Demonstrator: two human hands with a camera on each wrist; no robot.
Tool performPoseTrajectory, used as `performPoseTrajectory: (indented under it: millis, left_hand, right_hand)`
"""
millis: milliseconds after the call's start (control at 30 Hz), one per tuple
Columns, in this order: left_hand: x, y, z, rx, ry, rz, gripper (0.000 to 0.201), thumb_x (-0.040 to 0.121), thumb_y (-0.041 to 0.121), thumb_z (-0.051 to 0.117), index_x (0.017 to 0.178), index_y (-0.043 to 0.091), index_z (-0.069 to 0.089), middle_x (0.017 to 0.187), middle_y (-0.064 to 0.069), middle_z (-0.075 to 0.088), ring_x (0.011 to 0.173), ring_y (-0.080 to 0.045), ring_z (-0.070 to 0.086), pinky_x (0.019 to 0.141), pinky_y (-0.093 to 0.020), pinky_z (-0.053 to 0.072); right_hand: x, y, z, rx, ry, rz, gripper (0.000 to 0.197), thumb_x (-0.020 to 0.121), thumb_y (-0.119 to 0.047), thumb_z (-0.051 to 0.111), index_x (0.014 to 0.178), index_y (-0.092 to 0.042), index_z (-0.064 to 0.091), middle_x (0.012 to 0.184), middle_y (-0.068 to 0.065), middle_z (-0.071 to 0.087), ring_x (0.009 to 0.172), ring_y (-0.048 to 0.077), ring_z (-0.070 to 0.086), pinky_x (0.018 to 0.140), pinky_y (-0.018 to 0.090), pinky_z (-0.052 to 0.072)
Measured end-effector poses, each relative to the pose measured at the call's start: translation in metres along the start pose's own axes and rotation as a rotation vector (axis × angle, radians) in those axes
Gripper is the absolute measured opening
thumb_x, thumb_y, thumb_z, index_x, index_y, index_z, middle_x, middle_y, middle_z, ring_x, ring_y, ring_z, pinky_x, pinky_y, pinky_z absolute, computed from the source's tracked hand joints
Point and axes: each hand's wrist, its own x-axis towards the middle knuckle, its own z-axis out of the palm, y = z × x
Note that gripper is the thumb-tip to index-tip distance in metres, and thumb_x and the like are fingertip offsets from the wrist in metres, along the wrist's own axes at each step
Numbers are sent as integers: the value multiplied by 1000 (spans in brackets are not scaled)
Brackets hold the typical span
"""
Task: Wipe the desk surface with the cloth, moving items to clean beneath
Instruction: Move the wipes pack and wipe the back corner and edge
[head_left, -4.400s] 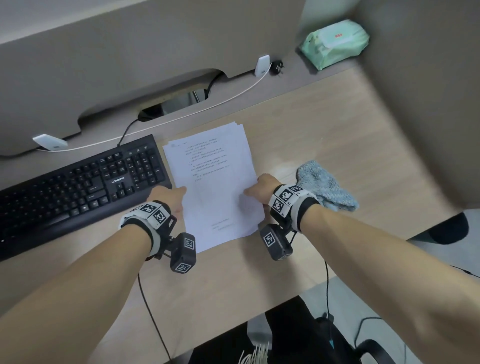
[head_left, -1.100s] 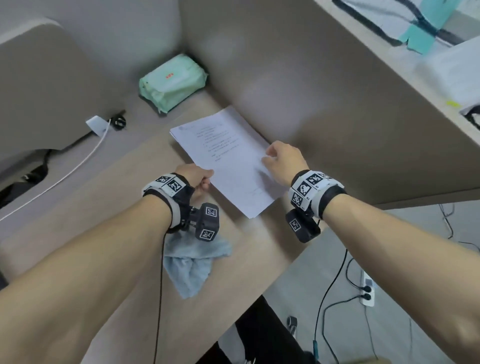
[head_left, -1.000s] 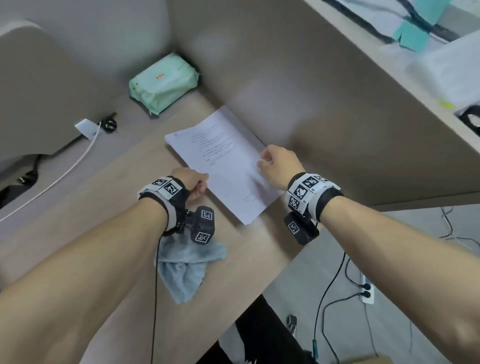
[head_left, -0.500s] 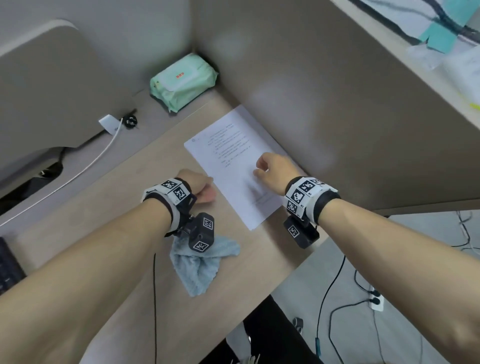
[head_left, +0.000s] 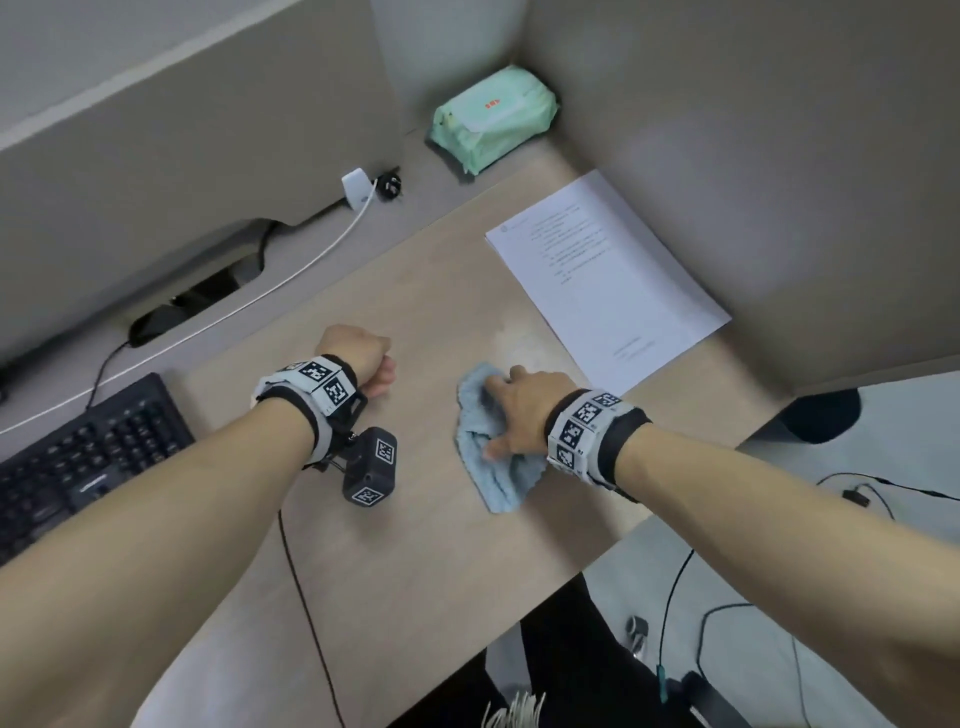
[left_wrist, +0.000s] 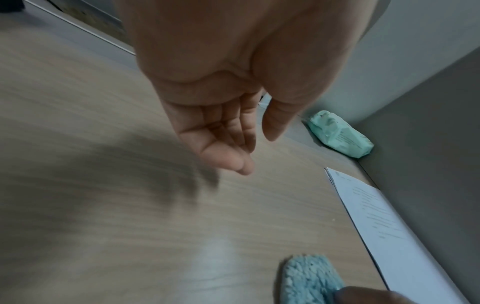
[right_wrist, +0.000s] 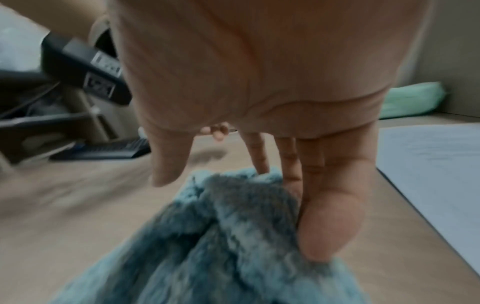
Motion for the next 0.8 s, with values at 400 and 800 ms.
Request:
performPoseTrajectory:
  millis: [400,800]
  left_hand:
    - [31,58,-2,112,88,236,9,79,26,60,76,18,61,68,-9,70,59,-26,66,65,-40,60]
    - [102,203,79,490,218,488,83,77,44,73,145,16,33,143,-11,39,131,-32,40,107,-43,37]
  right_hand:
    - [52,41,-70,647,350,87,31,78,-22,69,106,-16,58,93,4,65,88,26,61,73,32,48]
    - [143,179,-175,719,617,270,54,84,-21,59,136,-24,45,121,15,54,105,37,56,89,36,44]
